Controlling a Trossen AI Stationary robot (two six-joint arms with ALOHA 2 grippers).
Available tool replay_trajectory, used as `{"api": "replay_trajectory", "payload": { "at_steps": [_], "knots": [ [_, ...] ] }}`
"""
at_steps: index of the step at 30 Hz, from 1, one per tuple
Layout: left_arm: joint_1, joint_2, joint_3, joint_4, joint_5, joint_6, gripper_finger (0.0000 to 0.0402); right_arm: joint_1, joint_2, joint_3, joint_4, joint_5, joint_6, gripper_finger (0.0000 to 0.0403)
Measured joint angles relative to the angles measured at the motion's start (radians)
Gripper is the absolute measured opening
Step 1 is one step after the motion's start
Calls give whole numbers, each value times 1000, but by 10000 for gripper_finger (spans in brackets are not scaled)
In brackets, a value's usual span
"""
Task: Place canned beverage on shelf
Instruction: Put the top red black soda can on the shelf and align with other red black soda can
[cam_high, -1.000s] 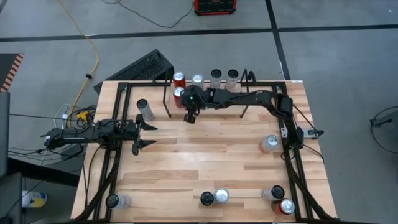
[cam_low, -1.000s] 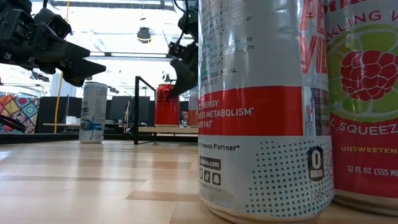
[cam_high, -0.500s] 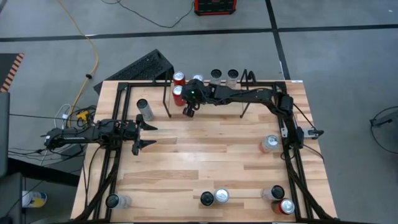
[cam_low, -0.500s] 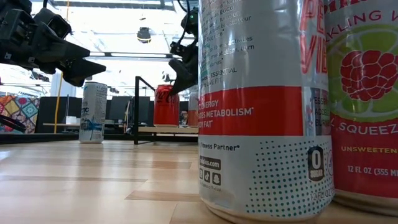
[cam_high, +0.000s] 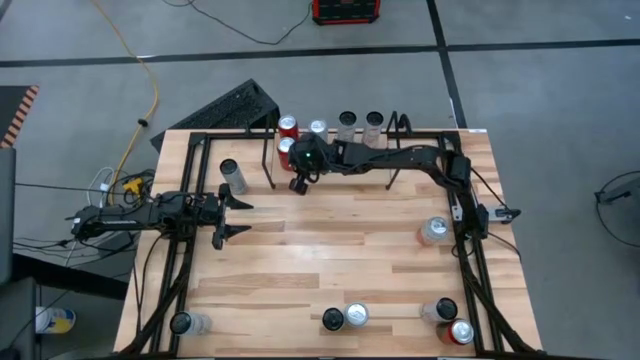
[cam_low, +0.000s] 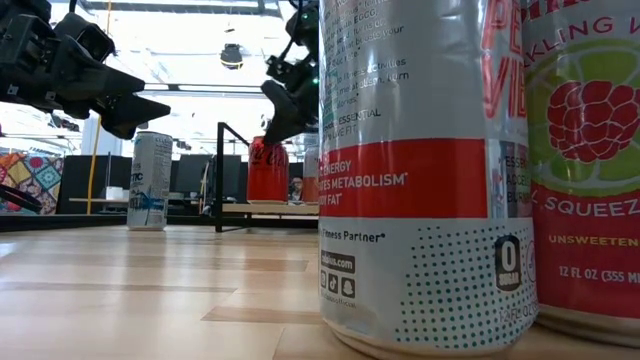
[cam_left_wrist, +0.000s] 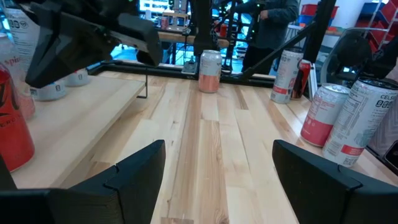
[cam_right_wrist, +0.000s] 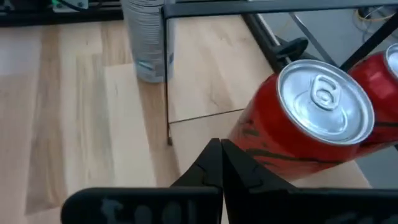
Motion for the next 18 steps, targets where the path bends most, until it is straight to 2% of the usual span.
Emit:
{"api": "replay_trajectory", "payload": {
  "at_steps": [18],
  "knots": [
    [0, 0, 0, 0, 0, 0, 282, -51, 0, 0, 82, 2, 18, 20]
  ]
}}
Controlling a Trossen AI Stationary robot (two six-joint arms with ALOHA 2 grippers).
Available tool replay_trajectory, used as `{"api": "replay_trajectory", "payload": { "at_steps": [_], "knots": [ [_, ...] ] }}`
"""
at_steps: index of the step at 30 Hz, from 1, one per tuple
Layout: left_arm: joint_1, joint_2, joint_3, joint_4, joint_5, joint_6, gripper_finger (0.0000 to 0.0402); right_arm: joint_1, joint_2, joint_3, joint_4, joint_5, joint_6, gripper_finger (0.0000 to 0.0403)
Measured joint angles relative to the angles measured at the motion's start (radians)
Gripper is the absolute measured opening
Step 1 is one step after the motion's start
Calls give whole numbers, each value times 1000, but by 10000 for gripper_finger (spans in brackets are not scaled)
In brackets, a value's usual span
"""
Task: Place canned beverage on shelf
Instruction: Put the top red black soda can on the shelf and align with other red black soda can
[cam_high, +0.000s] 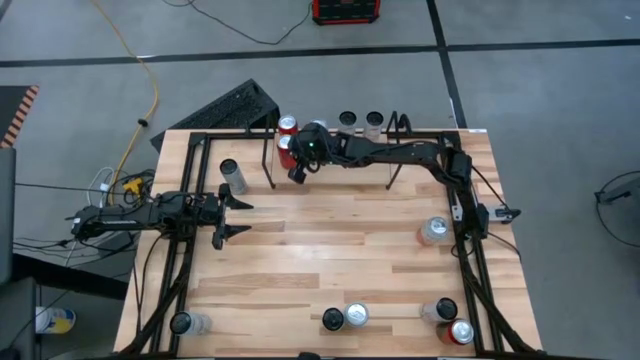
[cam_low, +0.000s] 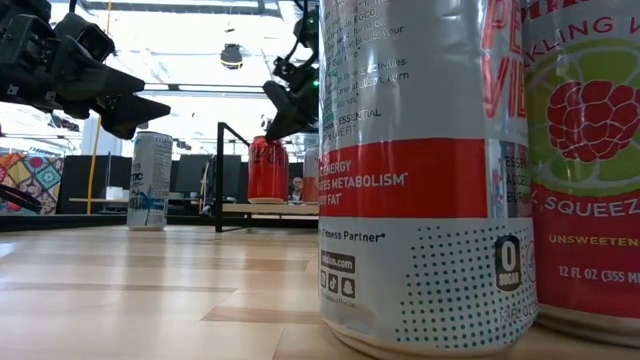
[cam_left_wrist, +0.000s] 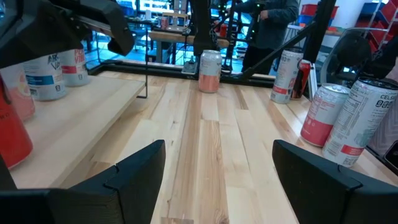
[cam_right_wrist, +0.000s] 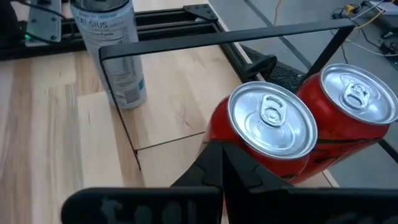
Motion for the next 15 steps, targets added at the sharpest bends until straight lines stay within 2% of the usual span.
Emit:
{"api": "replay_trajectory", "payload": {
  "at_steps": [11, 15],
  "knots": [
    [0, 0, 0, 0, 0, 0, 282, 40, 0, 0, -44, 0, 3, 20],
    [0, 0, 0, 0, 0, 0, 282, 54, 23, 1, -7, 5, -2, 20]
  ]
}}
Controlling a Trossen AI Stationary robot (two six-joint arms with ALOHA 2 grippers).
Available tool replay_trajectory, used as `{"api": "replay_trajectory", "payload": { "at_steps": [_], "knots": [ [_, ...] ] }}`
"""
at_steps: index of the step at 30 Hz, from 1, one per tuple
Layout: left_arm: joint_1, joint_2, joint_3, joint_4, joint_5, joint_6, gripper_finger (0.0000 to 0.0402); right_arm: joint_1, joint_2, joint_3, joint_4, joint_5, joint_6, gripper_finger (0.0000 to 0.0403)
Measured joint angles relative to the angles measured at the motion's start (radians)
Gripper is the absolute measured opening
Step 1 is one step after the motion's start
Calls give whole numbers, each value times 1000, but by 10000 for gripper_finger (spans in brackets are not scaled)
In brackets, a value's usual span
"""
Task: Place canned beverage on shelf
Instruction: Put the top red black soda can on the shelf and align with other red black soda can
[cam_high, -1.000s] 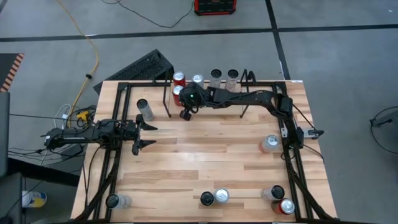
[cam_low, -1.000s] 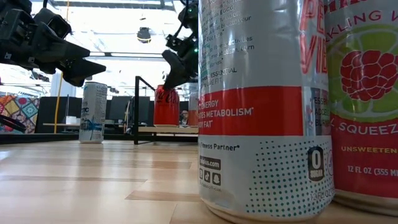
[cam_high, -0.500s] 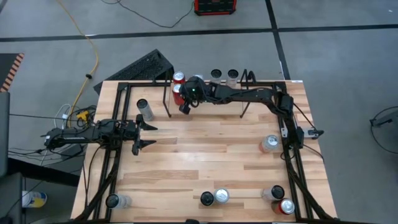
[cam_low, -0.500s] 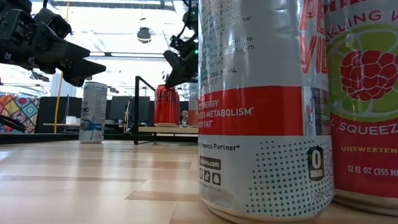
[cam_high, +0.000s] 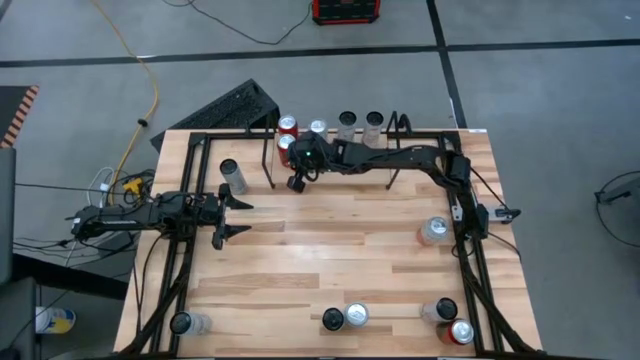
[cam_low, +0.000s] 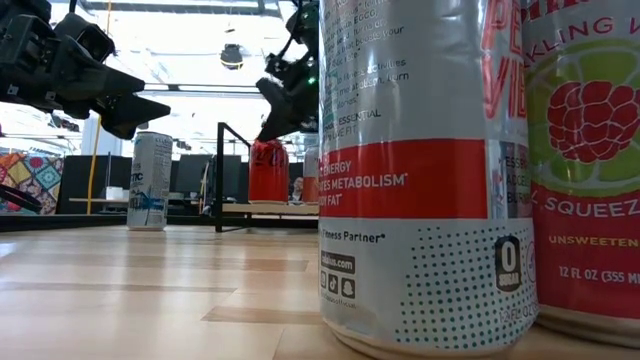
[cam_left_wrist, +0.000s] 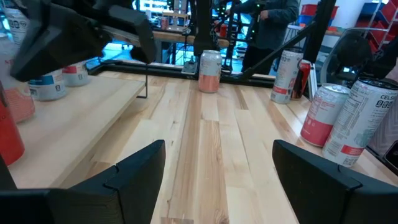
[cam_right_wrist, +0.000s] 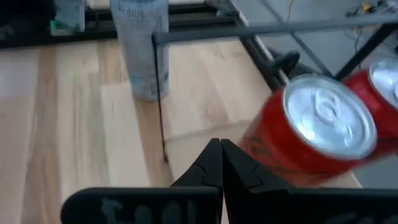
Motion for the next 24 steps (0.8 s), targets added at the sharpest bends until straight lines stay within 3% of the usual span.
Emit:
{"api": "replay_trajectory", "payload": {
  "at_steps": [11, 24],
  "knots": [
    [0, 0, 0, 0, -2, 0, 282, -25, 79, -3, 57, 1, -13, 20],
    [0, 0, 0, -1, -3, 0, 282, -29, 74, -1, 89, 61, -22, 20]
  ]
}}
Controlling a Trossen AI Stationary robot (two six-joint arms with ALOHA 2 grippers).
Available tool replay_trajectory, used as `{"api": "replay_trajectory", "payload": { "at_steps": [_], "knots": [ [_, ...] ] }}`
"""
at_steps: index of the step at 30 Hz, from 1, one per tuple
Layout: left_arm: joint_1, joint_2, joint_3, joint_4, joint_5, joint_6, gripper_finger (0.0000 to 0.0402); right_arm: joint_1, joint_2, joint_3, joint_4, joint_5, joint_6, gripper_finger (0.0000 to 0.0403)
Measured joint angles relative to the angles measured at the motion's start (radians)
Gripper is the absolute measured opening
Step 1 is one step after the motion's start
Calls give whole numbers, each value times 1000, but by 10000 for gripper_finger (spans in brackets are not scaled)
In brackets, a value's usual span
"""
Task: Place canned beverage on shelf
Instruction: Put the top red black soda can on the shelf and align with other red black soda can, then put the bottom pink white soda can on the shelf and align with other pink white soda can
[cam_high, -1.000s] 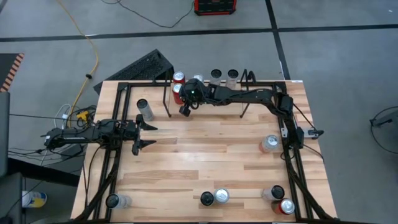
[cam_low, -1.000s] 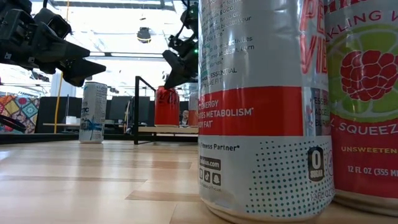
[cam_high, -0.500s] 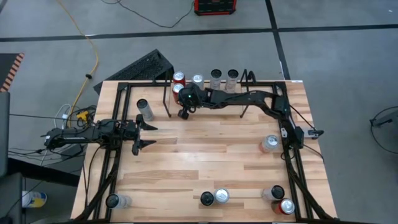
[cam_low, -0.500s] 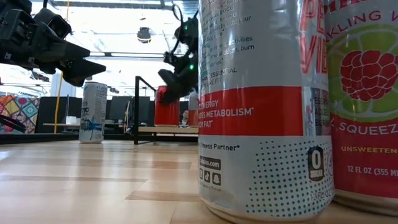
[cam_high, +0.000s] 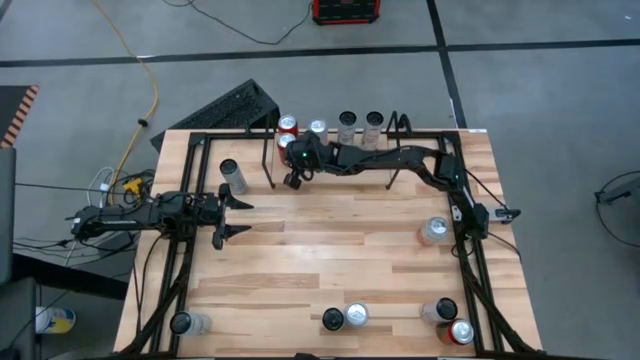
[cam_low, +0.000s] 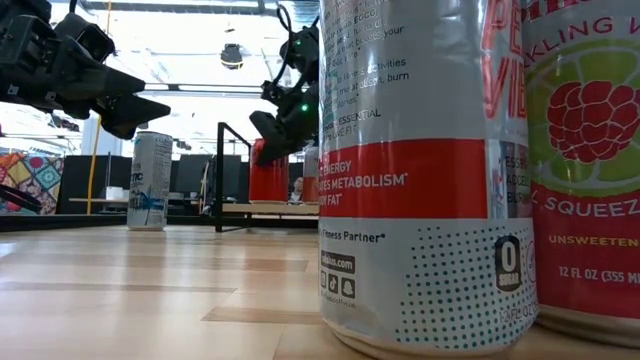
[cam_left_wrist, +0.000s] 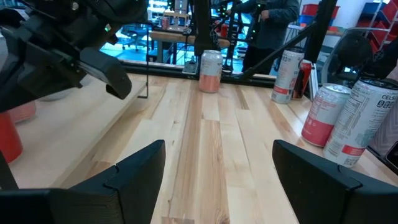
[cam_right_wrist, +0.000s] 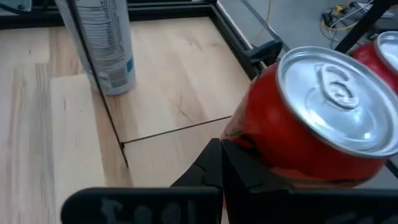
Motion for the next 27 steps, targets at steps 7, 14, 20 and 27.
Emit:
{"api": "replay_trajectory", "payload": {
  "at_steps": [7, 14, 20, 27],
  "knots": [
    [0, 0, 0, 0, -1, 0, 282, 6, -5, 0, -14, -103, 13, 20],
    [0, 0, 0, 0, -2, 0, 282, 77, -148, 1, -240, -120, 54, 22],
    [0, 0, 0, -1, -2, 0, 282, 198, -377, 1, -700, -119, 195, 23],
    [0, 0, 0, -1, -2, 0, 282, 378, -664, -80, -1089, -42, 584, 24]
  ]
}}
